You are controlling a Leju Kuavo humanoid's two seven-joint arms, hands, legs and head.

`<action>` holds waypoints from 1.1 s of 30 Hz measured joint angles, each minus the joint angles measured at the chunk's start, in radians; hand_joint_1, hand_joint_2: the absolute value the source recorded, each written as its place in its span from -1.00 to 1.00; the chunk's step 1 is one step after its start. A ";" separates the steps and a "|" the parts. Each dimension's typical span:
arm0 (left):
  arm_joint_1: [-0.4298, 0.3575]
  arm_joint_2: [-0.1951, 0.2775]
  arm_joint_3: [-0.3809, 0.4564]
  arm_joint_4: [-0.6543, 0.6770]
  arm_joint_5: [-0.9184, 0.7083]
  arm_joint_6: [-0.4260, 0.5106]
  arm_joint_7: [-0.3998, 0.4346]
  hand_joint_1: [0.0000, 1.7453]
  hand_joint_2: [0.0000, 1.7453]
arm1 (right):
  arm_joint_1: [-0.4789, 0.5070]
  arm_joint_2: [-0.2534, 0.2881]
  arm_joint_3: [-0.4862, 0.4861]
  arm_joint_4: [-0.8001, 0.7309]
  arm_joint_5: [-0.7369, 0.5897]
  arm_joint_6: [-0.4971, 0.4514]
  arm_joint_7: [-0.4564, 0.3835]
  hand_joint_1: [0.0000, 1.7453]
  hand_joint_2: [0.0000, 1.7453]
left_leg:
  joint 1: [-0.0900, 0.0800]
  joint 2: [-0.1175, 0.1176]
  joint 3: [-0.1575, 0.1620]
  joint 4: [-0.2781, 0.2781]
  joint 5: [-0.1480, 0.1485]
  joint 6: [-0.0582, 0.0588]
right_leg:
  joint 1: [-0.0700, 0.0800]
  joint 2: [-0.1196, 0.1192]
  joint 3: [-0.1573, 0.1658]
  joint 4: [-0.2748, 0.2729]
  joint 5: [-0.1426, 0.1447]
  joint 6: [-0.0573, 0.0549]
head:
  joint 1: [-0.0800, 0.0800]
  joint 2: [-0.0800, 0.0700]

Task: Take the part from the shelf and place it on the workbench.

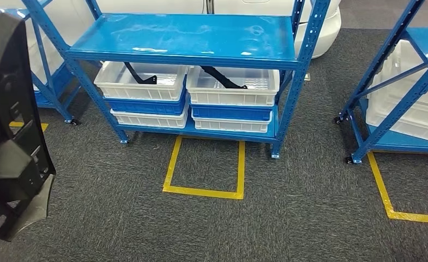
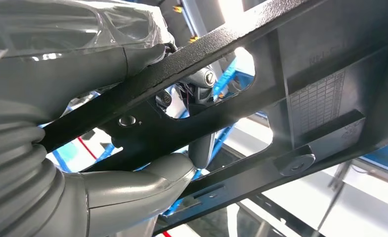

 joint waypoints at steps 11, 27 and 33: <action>0.005 -0.001 0.001 0.002 -0.008 0.009 -0.021 1.00 1.00 | -0.004 -0.020 -0.004 0.000 0.000 0.011 0.000 -1.00 -1.00 | -0.013 0.004 0.071 -0.194 0.077 0.051 | 0.002 0.029 -0.022 0.064 -0.054 0.037 | 0.004 0.000; -0.032 0.005 -0.005 0.004 0.044 -0.044 -0.044 1.00 1.00 | 0.003 -0.001 -0.041 0.001 -0.017 0.022 0.000 -1.00 -1.00 | -0.007 -0.042 -0.053 -0.003 0.006 0.002 | -0.013 0.064 -0.005 0.032 -0.023 0.011 | -0.002 0.000; -0.054 0.005 -0.012 0.004 0.077 -0.080 -0.022 1.00 1.00 | 0.001 0.000 -0.058 0.001 -0.016 0.021 0.000 -1.00 -1.00 | -0.002 0.009 -0.040 -0.003 0.028 0.001 | -0.010 -0.017 -0.004 0.032 -0.026 0.011 | -0.003 0.000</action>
